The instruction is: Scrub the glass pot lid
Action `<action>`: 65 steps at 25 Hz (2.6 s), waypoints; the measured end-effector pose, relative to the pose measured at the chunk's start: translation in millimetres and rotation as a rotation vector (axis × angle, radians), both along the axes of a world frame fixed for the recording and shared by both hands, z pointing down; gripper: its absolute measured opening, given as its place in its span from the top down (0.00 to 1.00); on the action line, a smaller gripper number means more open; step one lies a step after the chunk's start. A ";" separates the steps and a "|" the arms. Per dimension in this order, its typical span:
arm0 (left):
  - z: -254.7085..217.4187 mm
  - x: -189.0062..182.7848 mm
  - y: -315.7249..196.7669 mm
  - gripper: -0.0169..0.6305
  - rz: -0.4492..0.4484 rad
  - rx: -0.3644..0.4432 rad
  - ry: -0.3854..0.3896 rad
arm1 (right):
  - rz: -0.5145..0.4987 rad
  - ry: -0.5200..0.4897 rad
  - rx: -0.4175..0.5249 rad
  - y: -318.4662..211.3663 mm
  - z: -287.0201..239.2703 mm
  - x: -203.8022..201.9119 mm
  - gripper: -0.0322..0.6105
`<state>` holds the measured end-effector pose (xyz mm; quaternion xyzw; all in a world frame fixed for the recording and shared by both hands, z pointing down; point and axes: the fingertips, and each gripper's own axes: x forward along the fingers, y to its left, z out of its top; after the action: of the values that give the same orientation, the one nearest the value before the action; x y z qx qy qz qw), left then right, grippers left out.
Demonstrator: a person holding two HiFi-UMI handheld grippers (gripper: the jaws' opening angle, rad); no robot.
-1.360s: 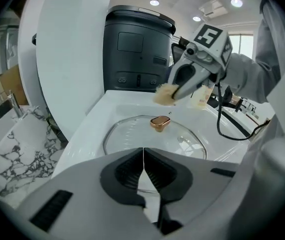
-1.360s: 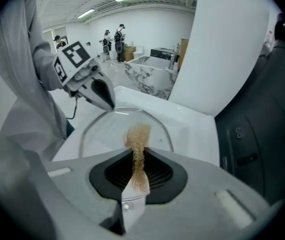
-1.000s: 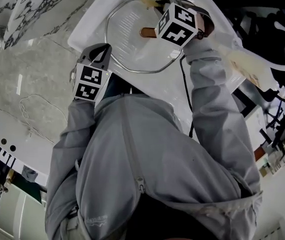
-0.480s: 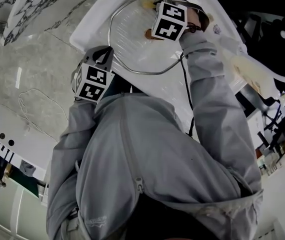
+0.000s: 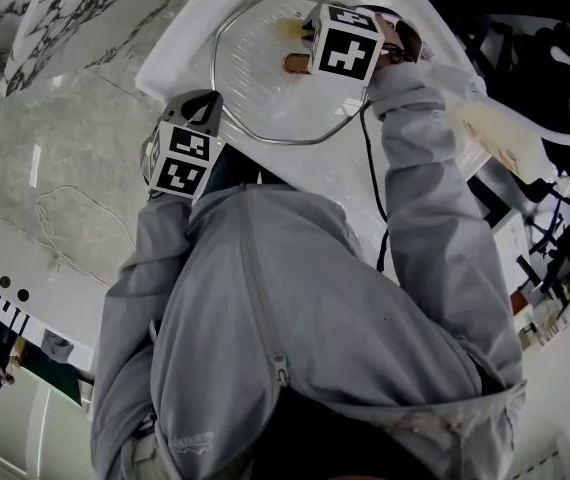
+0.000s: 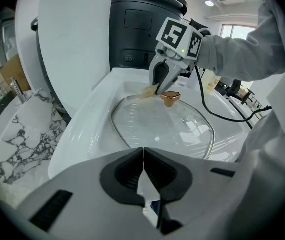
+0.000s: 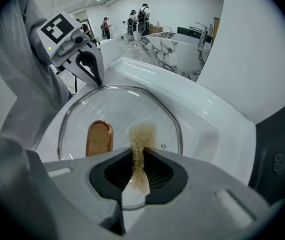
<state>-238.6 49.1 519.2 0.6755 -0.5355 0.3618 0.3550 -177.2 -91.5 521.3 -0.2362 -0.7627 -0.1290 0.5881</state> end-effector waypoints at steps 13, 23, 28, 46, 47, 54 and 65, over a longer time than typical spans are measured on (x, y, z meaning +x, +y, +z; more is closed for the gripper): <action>-1.3 -0.3 0.4 0.96 0.014 0.023 -0.047 | -0.011 -0.057 0.077 40.8 -49.2 30.1 0.88; -1.8 0.9 -1.5 0.96 0.016 0.042 -0.077 | 0.008 -0.086 0.149 94.9 -20.2 65.6 0.88; -1.5 1.7 -0.8 0.96 0.020 0.046 -0.085 | 0.051 -0.136 0.358 76.1 -11.2 62.9 0.88; -0.4 2.5 -0.5 0.96 0.017 0.054 -0.084 | -0.059 -0.028 0.242 132.5 -1.5 96.5 0.88; -0.1 2.7 -0.3 0.96 0.018 0.053 -0.085 | -0.063 -0.023 0.227 138.2 -1.2 99.7 0.88; -5.3 8.0 -2.6 0.96 0.095 0.020 -0.128 | -0.035 0.025 0.016 169.7 -19.3 119.4 0.88; -62.1 75.6 -89.2 0.96 0.378 0.185 -0.134 | 0.246 -0.055 -0.037 85.5 -51.8 143.6 0.88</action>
<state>-163.0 -40.1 457.2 0.7681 -0.4524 0.4154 0.1812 -33.6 -6.1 469.5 -0.1481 -0.8041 -0.0484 0.5738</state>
